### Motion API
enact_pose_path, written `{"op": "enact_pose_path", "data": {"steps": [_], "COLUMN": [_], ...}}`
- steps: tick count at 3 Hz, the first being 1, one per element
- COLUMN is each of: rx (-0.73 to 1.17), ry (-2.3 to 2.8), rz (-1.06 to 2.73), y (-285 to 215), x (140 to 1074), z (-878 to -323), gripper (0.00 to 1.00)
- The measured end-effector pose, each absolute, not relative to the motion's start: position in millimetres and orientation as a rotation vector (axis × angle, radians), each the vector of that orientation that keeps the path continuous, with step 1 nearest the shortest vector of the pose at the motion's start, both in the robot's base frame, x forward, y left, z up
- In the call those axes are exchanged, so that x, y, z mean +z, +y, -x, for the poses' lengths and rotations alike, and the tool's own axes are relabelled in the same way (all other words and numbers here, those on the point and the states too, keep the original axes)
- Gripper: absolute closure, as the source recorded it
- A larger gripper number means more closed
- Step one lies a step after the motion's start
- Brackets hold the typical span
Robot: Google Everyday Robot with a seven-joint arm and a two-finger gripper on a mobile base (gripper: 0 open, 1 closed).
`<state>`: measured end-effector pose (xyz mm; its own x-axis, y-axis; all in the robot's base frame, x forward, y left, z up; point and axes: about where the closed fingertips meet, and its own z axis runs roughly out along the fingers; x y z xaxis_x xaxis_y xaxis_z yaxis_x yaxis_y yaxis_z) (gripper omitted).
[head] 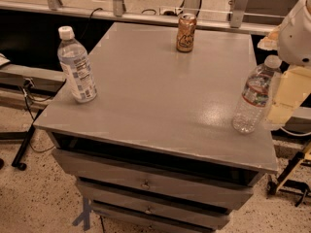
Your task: Knock water bottle over
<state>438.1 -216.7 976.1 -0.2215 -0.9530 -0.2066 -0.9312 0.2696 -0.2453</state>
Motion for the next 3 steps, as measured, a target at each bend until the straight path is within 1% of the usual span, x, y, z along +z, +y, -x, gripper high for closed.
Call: {"op": "enact_pose_path", "data": {"steps": [2,3], "rx": [-0.089,-0.044], "ry": [2.191,2.153], "rz": [1.692,1.601], "y": [-219.8,-241.4], "x": [990.0,1002.0], "z": [-444.9,-456.4], "gripper": [0.0,0.0]}}
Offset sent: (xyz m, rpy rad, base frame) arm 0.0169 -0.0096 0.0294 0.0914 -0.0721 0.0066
